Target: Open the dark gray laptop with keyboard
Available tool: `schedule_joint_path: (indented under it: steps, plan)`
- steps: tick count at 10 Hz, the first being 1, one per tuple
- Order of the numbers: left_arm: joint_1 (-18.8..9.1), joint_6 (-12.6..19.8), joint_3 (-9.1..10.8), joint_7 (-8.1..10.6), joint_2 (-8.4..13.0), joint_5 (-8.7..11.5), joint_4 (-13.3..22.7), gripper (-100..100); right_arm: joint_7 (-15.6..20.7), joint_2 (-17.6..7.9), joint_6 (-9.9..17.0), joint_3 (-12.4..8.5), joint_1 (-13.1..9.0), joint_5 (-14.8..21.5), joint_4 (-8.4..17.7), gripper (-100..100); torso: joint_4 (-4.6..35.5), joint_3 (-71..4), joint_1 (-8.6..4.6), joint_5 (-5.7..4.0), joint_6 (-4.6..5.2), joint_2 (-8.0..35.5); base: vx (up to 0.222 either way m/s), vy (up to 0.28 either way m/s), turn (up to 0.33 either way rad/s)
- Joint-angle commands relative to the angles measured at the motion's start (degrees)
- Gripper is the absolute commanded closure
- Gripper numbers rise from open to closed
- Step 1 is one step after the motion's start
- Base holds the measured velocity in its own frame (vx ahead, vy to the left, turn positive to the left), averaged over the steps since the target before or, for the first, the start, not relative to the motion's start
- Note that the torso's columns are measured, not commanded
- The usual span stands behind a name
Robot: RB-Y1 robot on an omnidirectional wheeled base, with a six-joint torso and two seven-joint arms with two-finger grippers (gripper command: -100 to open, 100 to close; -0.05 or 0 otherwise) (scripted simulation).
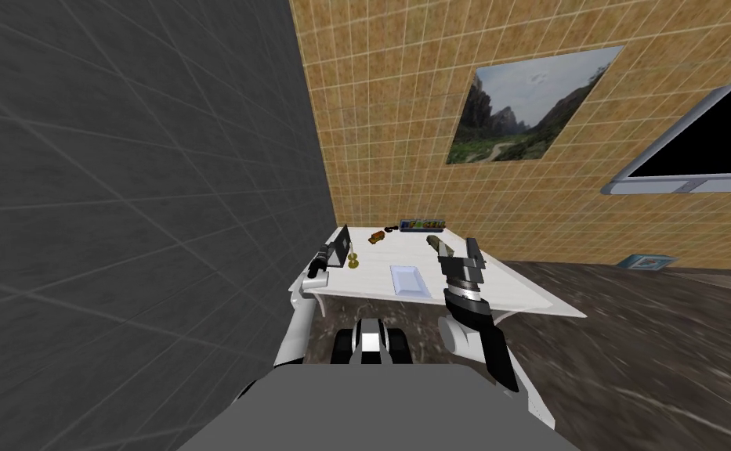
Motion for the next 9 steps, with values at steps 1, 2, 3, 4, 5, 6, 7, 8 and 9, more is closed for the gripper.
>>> schedule_joint_path:
  steps: [1, 2, 3, 4, 5, 6, 7, 8, 9]
  plan:
    - [-2.4, 2.3, 0.33, 2.8, -0.7, 2.9, 1.9, 100, 0.0, 0.0, 0.0, 0.0, 0.0, 0.0, 0.0, 0, 0.0, 0.0, 0.0, 0.01, 0.0, 0.0, -0.031, 0.142, 0.021]
    - [-1.8, 1.9, 0.24, 2.13, -0.6, 2.3, 1.3, 100, 0.0, 0.0, 0.0, 0.0, 0.0, 0.0, 0.0, 0, 0.0, 0.0, -0.02, 0.01, 0.0, 0.0, -0.017, 0.064, -0.001]
    - [-1.9, 2.0, 0.27, 2.31, 1.4, 2.3, 1.4, -100, 0.0, 0.0, 0.0, 0.0, 0.0, 0.0, 0.0, 0, 0.0, 0.0, -0.21, -0.04, 0.01, -0.1, -0.003, 0.01, -0.003]
    - [-1.9, 1.9, 0.29, 2.29, 2.8, 2.3, 1.5, -100, 0.0, 0.0, 0.0, 0.0, 0.0, 0.0, 0.0, 0, 0.0, -0.1, -0.23, -0.06, 0.0, -0.1, 0.0, -0.007, -0.002]
    - [-1.8, 1.8, 0.32, 2.27, 4.1, 2.2, 1.5, -100, 0.0, 0.0, 0.0, 0.0, 0.0, 0.0, 0.0, 0, 0.0, -0.1, -0.11, -0.02, 0.0, -0.1, 0.003, -0.019, -0.002]
    - [-1.8, 1.7, 0.35, 2.24, 5.3, 2.2, 1.6, -100, 0.0, 0.0, 0.0, 0.0, 0.0, 0.0, 0.0, 0, 0.0, -0.1, -0.01, 0.01, 0.0, -0.1, 0.005, -0.023, -0.005]
    - [-1.8, 1.6, 0.38, 2.2, 6.4, 2.1, 1.7, -100, 0.0, 0.0, 0.0, 0.0, 0.0, 0.0, 0.0, 0, 0.0, -0.1, 0.06, 0.03, 0.0, -0.1, 0.006, -0.023, -0.003]
    - [-1.6, 1.3, 0.46, 2.13, 7.9, 2.0, 1.8, -100, 0.0, 0.0, 0.0, 0.0, 0.0, 0.0, 0.0, 0, 0.0, 0.0, 0.08, 0.04, 0.0, -0.1, 0.006, -0.031, -0.009]
    - [-1.5, 0.9, 0.56, 2.04, 8.8, 1.8, 2.0, -100, 0.0, 0.0, 0.0, 0.0, 0.0, 0.0, 0.0, 0, 0.0, 0.0, 0.07, 0.03, 0.0, -0.1, 0.008, -0.038, -0.012]
